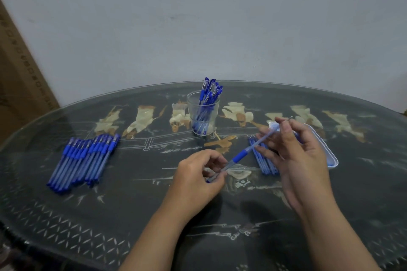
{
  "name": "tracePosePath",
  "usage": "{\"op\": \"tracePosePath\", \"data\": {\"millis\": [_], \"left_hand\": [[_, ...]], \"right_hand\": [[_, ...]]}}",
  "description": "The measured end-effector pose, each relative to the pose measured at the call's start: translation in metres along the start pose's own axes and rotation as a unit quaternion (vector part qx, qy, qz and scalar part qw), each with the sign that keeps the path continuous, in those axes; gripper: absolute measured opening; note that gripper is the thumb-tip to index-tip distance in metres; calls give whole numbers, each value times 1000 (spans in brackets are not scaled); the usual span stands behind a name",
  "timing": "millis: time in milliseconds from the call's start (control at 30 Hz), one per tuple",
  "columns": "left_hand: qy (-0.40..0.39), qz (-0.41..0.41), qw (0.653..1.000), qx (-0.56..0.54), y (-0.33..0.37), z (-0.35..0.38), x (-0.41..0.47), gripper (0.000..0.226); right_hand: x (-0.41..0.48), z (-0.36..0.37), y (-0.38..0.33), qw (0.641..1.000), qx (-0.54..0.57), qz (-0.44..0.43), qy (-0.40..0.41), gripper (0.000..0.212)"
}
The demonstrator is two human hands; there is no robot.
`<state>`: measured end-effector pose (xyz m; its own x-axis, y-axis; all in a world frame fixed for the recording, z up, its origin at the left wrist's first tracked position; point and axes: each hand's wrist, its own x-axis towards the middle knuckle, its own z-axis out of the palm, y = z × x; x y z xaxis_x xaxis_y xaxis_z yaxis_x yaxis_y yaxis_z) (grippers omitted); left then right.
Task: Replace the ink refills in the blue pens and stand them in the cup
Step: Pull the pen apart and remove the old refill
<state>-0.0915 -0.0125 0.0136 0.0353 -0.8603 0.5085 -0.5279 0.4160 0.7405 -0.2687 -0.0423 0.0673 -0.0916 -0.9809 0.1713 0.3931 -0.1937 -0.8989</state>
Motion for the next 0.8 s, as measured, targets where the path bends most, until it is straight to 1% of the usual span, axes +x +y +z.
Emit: {"op": "tracePosePath", "data": {"millis": [100,167,233,300,400,467,533,600,667,700,800], "left_hand": [[11,16,1000,17,-2,0,-1,31],[25,32,999,34,-3,0,-2,34],[39,45,997,55,-6,0,-2,34],[53,51,995,69,-9,0,-3,33],[94,36,992,71,-14,-3,-3,33],[135,12,989,53,-17,-4,-3,33],[175,-15,984,17,-18,-5,-2,34],[199,-41,979,-9,-19,-6,-2,35],[206,-58,977,-26,-19,-5,-1,35],[204,-63,976,-30,-19,-5,-1,35],[198,-68,977,-31,-20,-5,-1,37]], "right_hand": [[-5,2,1,998,-39,-2,-50,23],[-7,4,2,996,-68,-26,-58,26],[-5,5,-2,997,-48,-47,-35,28],[2,4,-11,998,10,-60,13,30],[16,-3,-29,987,71,-120,84,27],[26,-7,-35,981,64,-153,105,23],[36,-7,-30,984,-20,-151,98,18],[46,-6,-15,976,-176,-113,66,16],[56,-6,8,939,-337,-62,2,13],[60,-7,19,917,-396,-40,-30,12],[71,-9,41,860,-502,-11,-87,12]]}}
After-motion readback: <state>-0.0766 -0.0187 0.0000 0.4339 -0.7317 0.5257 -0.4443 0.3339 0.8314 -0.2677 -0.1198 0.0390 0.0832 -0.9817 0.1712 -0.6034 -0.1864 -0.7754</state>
